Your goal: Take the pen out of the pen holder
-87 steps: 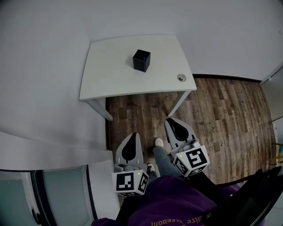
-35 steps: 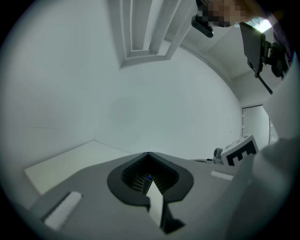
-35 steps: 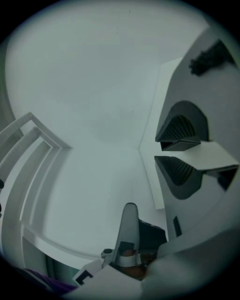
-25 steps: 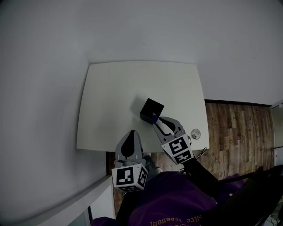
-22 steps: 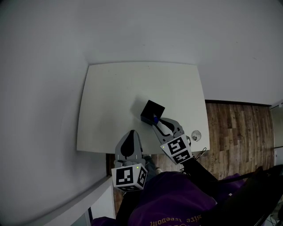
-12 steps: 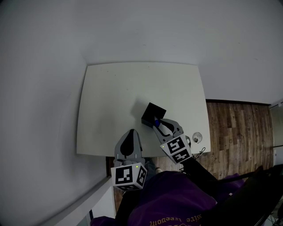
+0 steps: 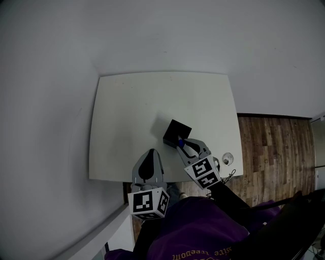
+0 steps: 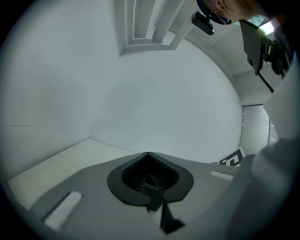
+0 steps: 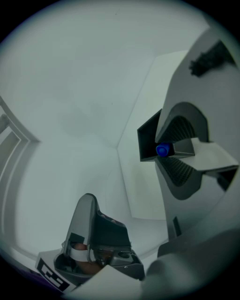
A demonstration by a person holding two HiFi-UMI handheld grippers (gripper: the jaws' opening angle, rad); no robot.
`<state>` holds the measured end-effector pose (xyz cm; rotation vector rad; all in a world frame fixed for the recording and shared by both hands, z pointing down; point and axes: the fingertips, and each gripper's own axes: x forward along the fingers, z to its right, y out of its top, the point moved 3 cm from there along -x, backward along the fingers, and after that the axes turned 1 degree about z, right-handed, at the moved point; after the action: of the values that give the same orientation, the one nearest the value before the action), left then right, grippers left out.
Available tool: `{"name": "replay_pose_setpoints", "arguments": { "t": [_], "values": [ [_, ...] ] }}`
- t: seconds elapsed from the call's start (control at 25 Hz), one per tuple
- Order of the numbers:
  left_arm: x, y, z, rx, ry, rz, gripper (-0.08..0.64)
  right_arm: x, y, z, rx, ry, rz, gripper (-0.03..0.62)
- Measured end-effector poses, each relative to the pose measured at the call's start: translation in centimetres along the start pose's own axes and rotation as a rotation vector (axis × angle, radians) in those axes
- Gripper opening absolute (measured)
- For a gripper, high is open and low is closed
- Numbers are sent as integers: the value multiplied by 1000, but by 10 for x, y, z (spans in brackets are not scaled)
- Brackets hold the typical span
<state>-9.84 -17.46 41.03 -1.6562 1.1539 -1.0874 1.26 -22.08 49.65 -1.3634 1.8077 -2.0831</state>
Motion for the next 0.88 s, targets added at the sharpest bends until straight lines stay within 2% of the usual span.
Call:
{"name": "replay_pose_setpoints", "arguments": {
  "t": [0.88],
  "values": [
    [5, 6, -4, -3, 0, 17, 6, 0, 12, 16, 14, -23, -1, 78]
  ]
}}
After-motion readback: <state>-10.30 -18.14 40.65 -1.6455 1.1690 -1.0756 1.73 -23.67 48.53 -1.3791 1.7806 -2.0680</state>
